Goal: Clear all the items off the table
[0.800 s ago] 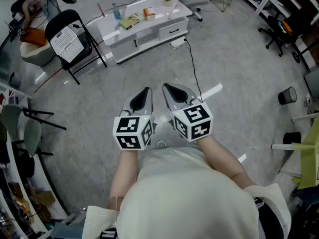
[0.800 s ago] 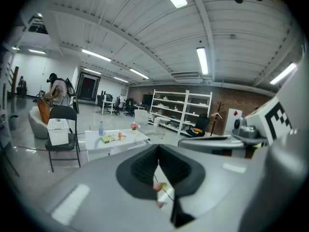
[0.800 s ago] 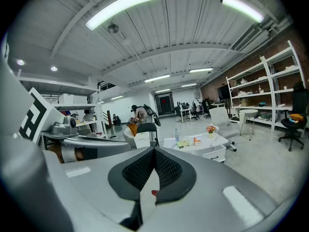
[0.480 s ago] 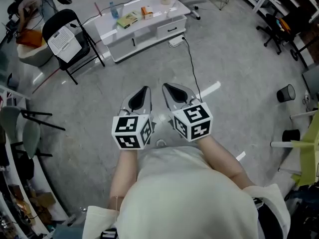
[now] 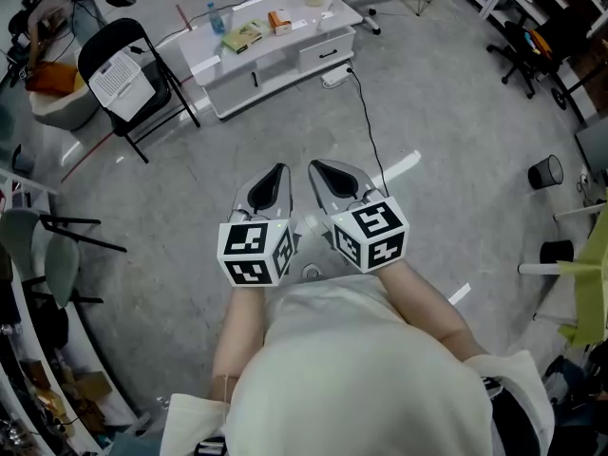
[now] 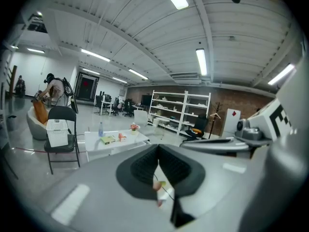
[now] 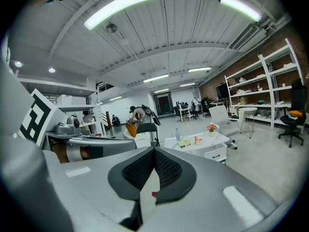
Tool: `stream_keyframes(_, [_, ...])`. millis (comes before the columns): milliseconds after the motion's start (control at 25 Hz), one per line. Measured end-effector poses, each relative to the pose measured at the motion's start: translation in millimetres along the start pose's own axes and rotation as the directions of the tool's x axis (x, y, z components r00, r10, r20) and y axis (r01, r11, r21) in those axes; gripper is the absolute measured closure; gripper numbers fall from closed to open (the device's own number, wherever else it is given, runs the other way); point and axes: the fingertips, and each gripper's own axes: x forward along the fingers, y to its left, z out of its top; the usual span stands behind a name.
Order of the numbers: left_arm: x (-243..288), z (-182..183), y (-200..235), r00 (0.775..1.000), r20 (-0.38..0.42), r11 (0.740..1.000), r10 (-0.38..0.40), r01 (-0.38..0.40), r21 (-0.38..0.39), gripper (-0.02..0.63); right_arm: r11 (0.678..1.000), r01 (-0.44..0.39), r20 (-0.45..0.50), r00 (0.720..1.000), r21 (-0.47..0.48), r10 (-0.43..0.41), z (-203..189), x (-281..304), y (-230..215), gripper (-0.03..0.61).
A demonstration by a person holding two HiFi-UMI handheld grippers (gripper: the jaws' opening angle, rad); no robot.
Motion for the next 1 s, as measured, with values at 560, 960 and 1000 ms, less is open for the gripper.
stream_keyframes(560, [23,1,18,1.000,-0.023,1.000,0.012,-0.013,-0.019,0.604,1.000,0.005,-0.021,1.000,0.027,-0.005,3,22,-17,0.581])
stream_keyframes(960, [71,12,47,0.998,-0.045,0.999,0.047,-0.048,-0.004,0.604,0.999,-0.031,-0.027,0.999,0.037,0.032,18,77,-47,0.581])
stream_keyframes(1000, [77,14,51,0.998,-0.048,0.999,0.050,-0.050,-0.005,0.604,0.999,-0.033,-0.029,0.999,0.035,0.034,20,83,-50,0.581])
